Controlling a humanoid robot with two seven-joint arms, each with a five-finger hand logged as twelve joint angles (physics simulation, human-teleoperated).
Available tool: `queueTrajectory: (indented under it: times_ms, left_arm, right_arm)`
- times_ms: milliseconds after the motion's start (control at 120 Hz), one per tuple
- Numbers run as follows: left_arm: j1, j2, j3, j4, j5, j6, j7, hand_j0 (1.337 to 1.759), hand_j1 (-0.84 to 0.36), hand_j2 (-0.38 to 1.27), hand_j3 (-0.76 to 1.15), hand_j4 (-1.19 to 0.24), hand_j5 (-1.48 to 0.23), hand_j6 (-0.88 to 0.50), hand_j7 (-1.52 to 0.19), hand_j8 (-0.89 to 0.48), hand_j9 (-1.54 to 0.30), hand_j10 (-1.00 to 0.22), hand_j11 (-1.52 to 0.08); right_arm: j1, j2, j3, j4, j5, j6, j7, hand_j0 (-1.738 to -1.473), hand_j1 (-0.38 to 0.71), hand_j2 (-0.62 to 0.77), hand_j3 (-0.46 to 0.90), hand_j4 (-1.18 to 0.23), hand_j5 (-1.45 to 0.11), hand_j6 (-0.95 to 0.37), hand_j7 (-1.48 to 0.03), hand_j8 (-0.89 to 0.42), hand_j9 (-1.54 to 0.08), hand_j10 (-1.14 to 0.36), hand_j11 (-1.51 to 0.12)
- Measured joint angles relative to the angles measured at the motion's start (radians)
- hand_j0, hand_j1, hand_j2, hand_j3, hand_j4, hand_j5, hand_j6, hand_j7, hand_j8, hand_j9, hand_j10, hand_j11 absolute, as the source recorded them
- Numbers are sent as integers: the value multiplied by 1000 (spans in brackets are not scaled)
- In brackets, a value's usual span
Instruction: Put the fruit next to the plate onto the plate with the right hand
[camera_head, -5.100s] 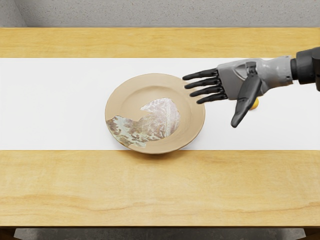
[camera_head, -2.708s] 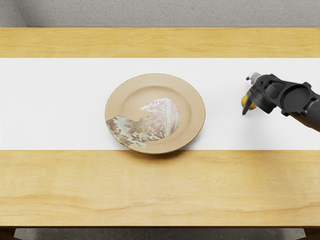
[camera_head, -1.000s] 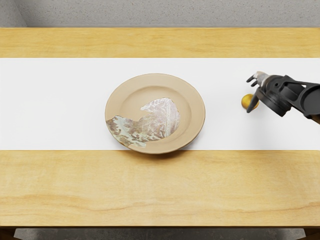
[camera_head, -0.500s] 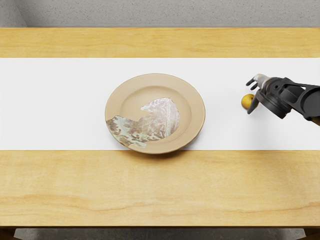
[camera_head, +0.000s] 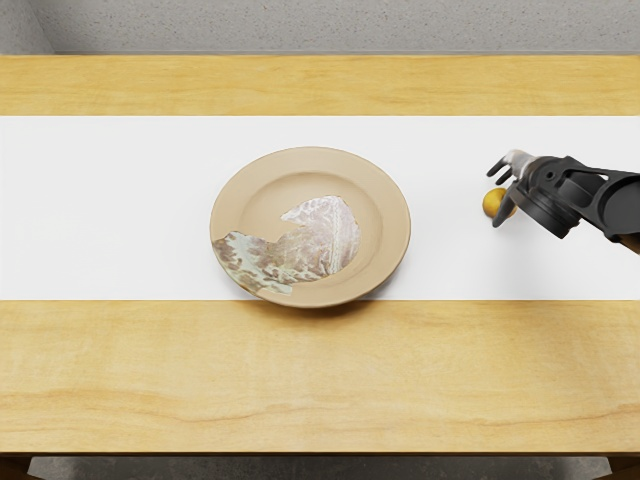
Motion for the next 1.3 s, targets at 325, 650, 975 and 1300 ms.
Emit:
queueTrajectory:
  times_ms: [325, 650, 975, 1300]
  left_arm:
    - [0, 0, 0, 0, 0, 0, 0, 1658, 349, 0, 0, 0, 0, 0, 0, 0, 0, 0, 0]
    - [0, 0, 0, 0, 0, 0, 0, 1658, 349, 0, 0, 0, 0, 0, 0, 0, 0, 0, 0]
    - [0, 0, 0, 0, 0, 0, 0, 1658, 349, 0, 0, 0, 0, 0, 0, 0, 0, 0, 0]
    - [0, 0, 0, 0, 0, 0, 0, 1658, 349, 0, 0, 0, 0, 0, 0, 0, 0, 0, 0]
  right_arm:
    - [-10, 0, 0, 0, 0, 1, 0, -1658, 71, -68, 0, -353, -457, -354, -456, -352, -455, -352, -456]
    - [-2, -6, 8, 1, 29, 26, 0, -1655, 283, 223, -1, -660, -849, -432, -853, -420, -810, -637, -854]
    - [3, -5, 13, -1, 89, 58, -1, -1646, 261, 299, -1, -860, -1009, -449, -1073, -441, -1032, -677, -1074]
    - [37, -182, 410, -6, 287, 515, 0, -1651, 230, 388, 1, -855, -1140, -443, -1122, -475, -1145, -740, -1171]
